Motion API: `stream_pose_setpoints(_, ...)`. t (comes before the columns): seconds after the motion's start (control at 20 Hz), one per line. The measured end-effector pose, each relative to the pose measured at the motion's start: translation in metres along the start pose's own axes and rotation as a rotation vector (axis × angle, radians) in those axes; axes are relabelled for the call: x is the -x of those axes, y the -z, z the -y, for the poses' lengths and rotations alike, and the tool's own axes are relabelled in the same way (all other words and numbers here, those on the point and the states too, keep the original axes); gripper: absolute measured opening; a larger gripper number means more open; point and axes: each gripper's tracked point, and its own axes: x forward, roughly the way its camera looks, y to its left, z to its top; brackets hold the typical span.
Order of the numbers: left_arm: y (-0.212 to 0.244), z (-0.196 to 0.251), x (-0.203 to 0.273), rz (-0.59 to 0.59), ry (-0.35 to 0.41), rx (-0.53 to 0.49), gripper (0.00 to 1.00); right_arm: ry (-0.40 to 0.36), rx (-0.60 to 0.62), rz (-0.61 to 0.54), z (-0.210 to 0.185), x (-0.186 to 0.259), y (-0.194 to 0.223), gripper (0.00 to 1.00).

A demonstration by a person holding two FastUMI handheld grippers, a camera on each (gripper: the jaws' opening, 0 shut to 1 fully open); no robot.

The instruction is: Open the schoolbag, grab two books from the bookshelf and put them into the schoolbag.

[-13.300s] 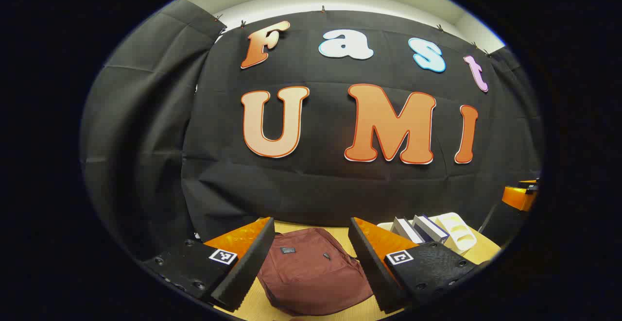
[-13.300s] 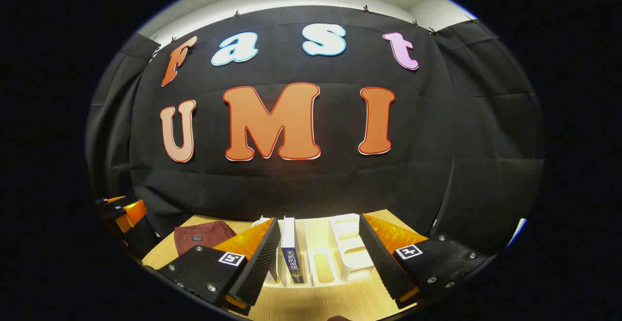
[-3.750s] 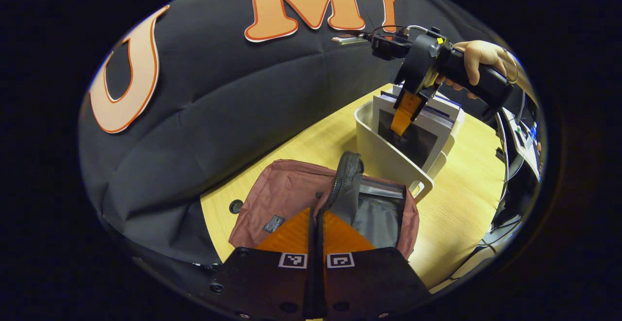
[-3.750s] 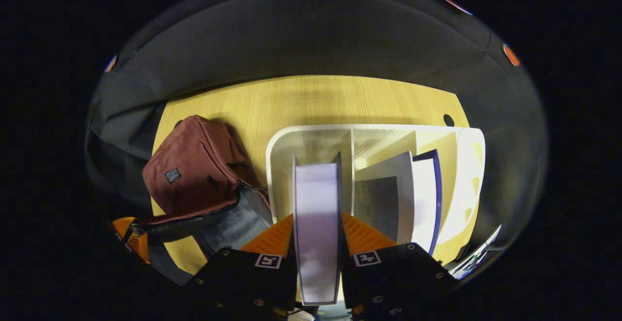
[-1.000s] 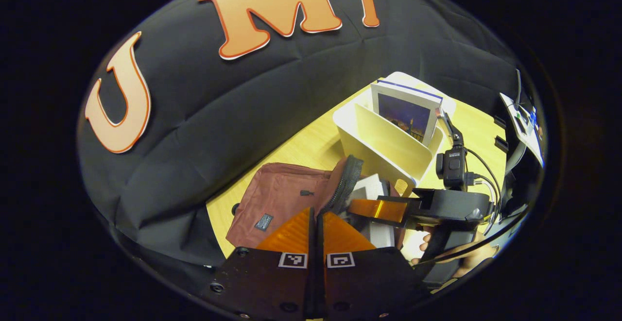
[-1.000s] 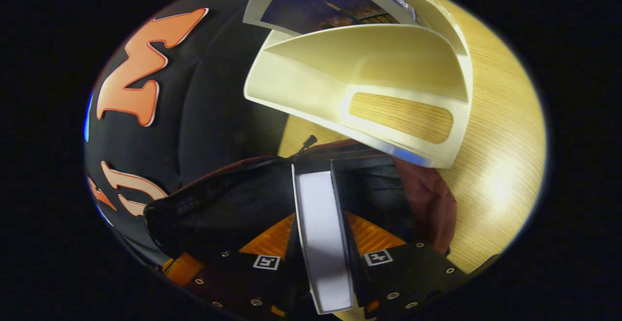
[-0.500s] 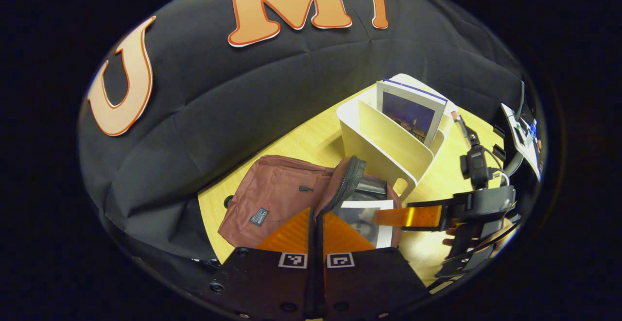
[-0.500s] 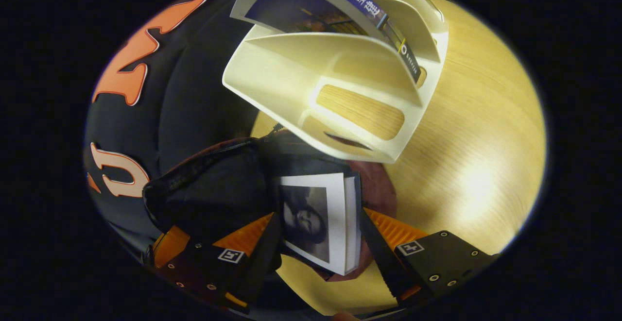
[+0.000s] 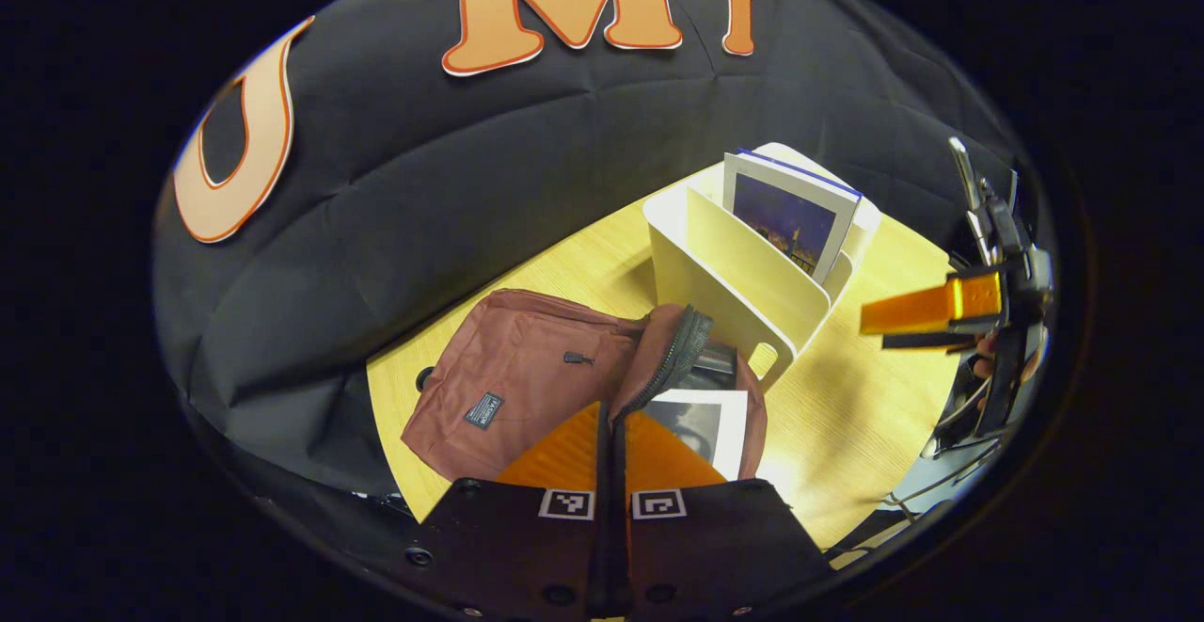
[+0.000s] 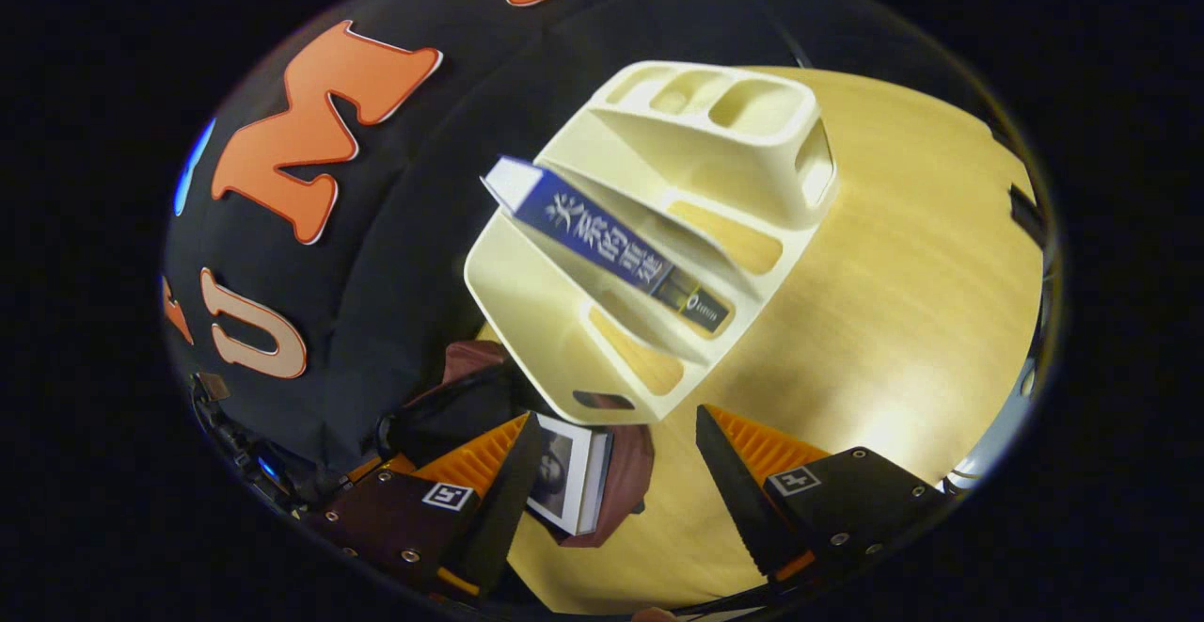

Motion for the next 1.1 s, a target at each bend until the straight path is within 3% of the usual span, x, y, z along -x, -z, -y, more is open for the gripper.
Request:
stream_pose_setpoints(0.15, 0.001, -0.002, -0.001, -0.004, 0.001, 0.011, 0.01, 0.052, 0.175, 0.07, 0.002, 0.023, -0.05, 0.97)
stream_pose_setpoints(0.4, 0.0, 0.0, -0.002, -0.01, 0.0, 0.029, 0.01, 0.107, 0.491, 0.095, -0.032, 0.045, -0.1, 0.98)
stream_pose_setpoints(0.75, 0.005, 0.007, 0.001, -0.025, -0.011, 0.021, 0.01, 0.086, 0.666, 0.028, -0.099, 0.025, -0.137, 0.97)
stream_pose_setpoints(1.1, 0.009, 0.003, -0.001, -0.032, -0.023, 0.031, 0.01, 0.162, 0.761, -0.108, -0.107, -0.035, -0.149, 0.98)
